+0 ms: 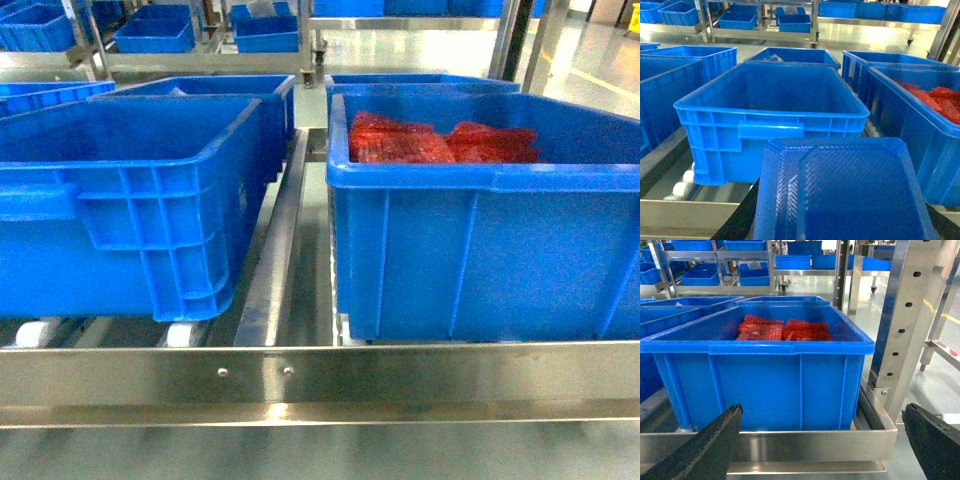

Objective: Pick blue part to blue bin on bottom shelf

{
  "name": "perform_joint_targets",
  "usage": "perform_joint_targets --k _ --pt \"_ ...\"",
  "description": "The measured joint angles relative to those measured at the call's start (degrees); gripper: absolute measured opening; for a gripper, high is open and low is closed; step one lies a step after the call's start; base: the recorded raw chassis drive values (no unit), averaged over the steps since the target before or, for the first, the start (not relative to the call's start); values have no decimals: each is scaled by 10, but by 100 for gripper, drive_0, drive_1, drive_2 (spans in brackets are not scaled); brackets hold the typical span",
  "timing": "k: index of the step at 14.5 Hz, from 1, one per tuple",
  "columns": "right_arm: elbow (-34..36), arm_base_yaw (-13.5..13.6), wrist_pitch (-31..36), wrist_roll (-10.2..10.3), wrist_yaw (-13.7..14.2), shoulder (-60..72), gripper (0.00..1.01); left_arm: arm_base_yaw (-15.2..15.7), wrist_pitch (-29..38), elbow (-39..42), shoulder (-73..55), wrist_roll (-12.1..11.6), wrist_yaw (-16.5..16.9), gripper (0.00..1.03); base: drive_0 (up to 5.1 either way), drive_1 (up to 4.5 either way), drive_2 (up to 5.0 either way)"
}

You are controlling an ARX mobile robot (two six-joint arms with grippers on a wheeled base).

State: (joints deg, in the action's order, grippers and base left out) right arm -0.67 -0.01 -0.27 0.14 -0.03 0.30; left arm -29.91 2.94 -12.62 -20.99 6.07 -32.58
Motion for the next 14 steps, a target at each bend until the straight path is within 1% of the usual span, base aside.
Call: perform_joint_targets --k 13,14 --pt "0 0 -1 0 0 0 98 0 1 0 -2 0 0 43 3 415 -409" --pt "0 0 2 0 0 0 98 0 1 0 -2 0 0 43 0 0 0"
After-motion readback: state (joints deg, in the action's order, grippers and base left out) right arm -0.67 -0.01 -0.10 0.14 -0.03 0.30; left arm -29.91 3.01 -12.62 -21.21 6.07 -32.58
